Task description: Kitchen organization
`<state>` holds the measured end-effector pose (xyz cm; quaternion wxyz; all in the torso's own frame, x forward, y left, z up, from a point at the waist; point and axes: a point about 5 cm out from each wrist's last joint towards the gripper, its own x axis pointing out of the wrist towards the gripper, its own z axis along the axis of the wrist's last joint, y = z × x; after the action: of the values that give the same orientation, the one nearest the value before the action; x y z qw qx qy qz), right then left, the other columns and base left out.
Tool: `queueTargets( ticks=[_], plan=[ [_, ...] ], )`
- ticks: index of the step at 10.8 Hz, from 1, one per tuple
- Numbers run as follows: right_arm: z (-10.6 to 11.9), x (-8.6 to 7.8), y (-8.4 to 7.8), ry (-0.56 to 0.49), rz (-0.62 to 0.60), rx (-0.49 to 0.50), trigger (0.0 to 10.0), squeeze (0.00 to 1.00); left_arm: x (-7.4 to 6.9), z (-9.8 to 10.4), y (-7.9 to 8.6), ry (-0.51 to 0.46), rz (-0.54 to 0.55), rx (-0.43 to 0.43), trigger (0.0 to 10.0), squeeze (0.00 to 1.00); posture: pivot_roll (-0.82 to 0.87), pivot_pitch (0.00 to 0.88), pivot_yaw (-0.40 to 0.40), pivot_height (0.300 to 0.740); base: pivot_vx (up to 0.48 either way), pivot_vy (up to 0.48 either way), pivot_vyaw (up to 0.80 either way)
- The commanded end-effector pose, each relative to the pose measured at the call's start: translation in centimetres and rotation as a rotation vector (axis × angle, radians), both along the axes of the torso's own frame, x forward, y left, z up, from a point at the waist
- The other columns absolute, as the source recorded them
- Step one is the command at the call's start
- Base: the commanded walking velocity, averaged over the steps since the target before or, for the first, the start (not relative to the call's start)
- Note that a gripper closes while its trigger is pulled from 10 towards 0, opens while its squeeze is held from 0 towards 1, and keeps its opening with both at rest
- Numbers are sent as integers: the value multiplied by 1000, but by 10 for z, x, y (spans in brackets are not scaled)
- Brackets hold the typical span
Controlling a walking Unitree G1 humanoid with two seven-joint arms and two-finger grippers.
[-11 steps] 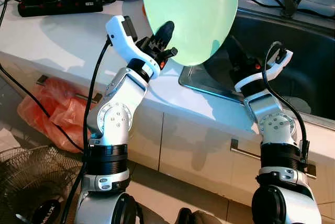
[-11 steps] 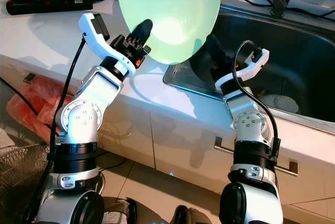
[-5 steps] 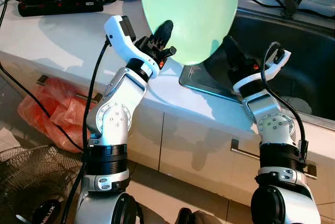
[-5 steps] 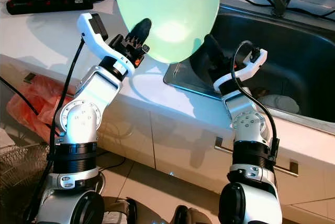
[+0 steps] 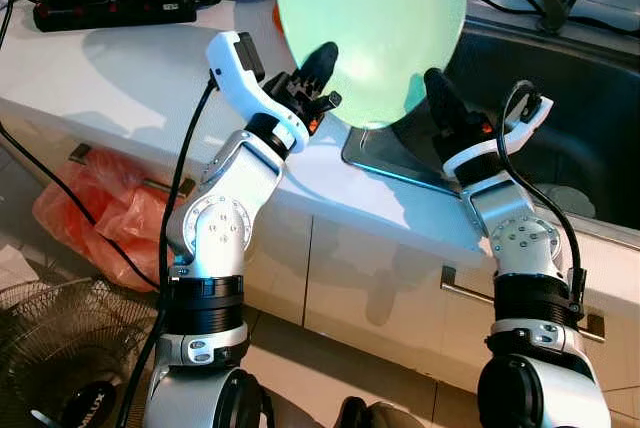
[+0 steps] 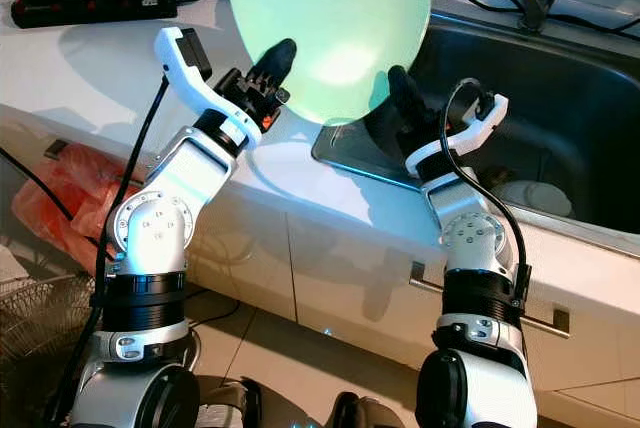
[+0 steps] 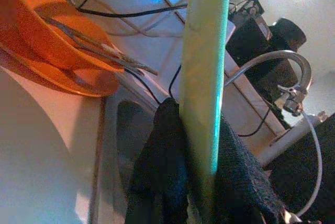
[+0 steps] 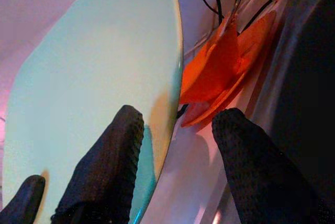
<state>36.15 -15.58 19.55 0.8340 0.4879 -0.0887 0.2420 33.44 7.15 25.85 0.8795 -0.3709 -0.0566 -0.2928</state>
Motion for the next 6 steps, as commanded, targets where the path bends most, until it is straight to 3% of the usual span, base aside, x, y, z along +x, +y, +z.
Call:
queueTargets(
  ticks=[1, 6],
  plan=[
    [8, -2, 2, -43, 17, 10, 10000, 0, -6, 0, -17, -8, -91, -37, 10000, 0, 68, 172, -39, 740, 0, 0, 0],
    [9, -2, 3, -51, 21, 31, 10000, 0, -2, -15, -15, 60, -114, -103, 10000, 0, 68, 171, -41, 740, 0, 0, 0]
  ],
)
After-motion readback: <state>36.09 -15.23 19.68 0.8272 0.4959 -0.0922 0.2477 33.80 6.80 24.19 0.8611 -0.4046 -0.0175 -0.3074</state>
